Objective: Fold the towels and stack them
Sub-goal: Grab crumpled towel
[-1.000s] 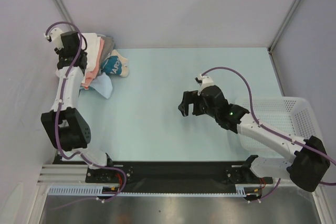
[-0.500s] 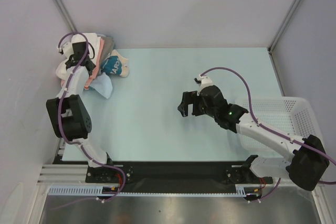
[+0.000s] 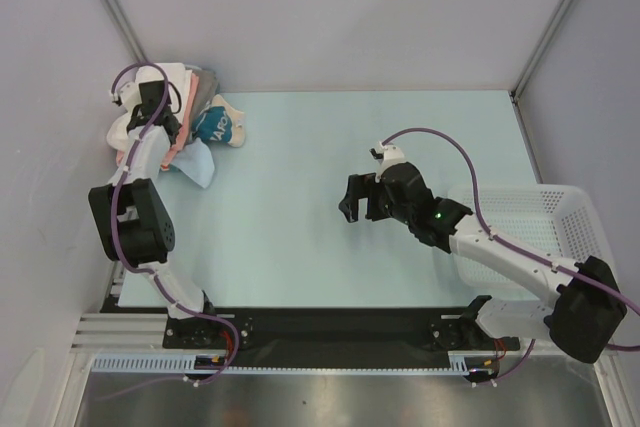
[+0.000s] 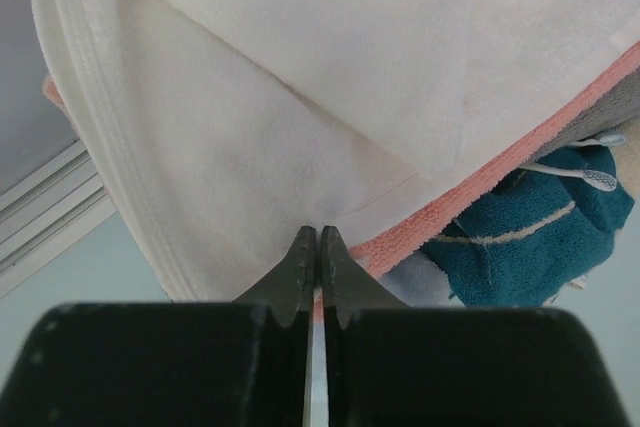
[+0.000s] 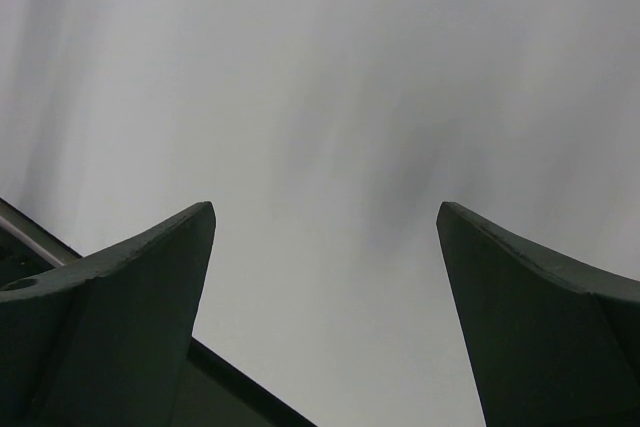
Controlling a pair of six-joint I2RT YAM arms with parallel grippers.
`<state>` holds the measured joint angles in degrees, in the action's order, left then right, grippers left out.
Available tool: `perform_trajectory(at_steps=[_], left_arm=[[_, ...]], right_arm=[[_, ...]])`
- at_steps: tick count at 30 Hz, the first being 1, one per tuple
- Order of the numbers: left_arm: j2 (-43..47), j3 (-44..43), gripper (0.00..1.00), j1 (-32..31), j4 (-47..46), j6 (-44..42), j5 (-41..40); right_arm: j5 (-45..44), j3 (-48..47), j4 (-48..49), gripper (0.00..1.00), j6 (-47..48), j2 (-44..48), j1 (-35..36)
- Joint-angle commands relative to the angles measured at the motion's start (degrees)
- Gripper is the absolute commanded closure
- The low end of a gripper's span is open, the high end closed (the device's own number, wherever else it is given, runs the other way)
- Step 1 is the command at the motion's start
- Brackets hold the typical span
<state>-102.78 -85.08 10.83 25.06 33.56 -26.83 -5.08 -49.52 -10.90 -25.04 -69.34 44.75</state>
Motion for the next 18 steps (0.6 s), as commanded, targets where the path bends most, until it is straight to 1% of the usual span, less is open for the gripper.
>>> perform_trajectory(at_steps=[1,2,6,9,12,15,18], left_arm=[[0.3,-3.16,0.98,0.6,0.51,0.1,-0.41],[0.56,-3.51,1.0,0.6,0.78,-0.16,-0.76],[1.62,-6.06,1.0,0.6,1.74,-1.65,-1.82],[2.06,-10.62,1.0,0.51,3.85,-2.27,-2.79],[3.46,-12.91,0.99,-0.19,3.51,-3.94,-2.79],[4.69,-14.41,1.0,-2.39,2.28,-7.19,-3.14],[4.17,-19.32,0.99,-5.9,3.68,-10.7,-3.49]], right_arm=[[0.16,-0.58,0.79,0.0,0.08,-0.27,-0.28],[0.16,-0.58,0.88,0.0,0.08,-0.36,-0.28],[0.33,-0.58,1.05,0.0,-0.01,-0.71,-0.28],[0.33,-0.58,1.23,0.0,-0.01,-1.06,-0.37],[0.6,-0.58,1.67,0.0,-0.01,-1.58,-0.37],[0.6,-0.58,2.1,0.0,-0.19,-2.2,-0.37],[0.34,-0.23,2.89,0.0,-0.19,-2.72,-0.37]])
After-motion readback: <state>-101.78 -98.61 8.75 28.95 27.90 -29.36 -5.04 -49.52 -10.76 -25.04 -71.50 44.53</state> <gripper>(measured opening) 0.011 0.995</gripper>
